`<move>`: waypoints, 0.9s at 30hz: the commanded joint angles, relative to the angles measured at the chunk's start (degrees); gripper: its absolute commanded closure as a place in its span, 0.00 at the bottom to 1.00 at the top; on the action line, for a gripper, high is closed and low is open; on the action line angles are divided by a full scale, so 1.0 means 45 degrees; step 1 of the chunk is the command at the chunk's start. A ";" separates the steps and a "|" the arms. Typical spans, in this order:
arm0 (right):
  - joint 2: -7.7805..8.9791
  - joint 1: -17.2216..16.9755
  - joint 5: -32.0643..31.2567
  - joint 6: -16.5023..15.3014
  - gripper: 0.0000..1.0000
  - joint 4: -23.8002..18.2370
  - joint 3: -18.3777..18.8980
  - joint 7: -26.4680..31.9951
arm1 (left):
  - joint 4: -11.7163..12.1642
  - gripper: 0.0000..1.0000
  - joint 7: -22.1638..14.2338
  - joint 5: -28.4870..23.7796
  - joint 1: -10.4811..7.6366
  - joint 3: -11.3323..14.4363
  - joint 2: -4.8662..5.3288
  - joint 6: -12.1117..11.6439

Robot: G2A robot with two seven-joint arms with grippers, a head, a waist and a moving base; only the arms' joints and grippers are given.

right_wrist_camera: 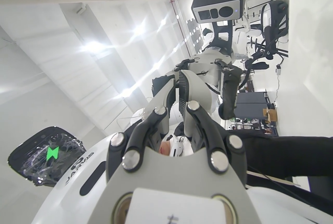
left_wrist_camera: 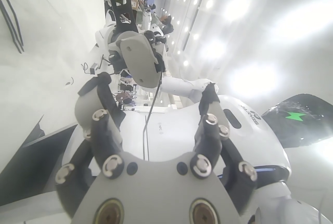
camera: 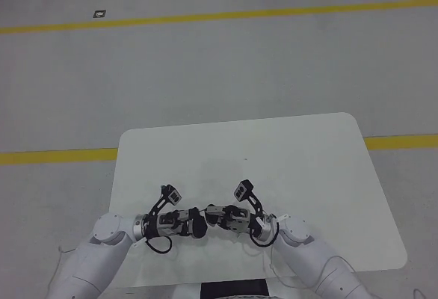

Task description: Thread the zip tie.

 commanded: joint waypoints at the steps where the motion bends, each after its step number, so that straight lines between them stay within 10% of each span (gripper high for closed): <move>1: 0.0027 0.0020 -0.0081 0.0075 1.00 0.0031 0.0048 0.0022 | 0.0031 0.44 0.0028 -0.0005 -0.0025 0.0017 0.0009 -0.0001; 27: 0.0541 0.0008 -0.1985 0.1402 1.00 -0.0427 0.0680 0.0220 | 0.0397 0.71 0.0371 0.0872 -0.0534 0.0319 0.0181 0.0229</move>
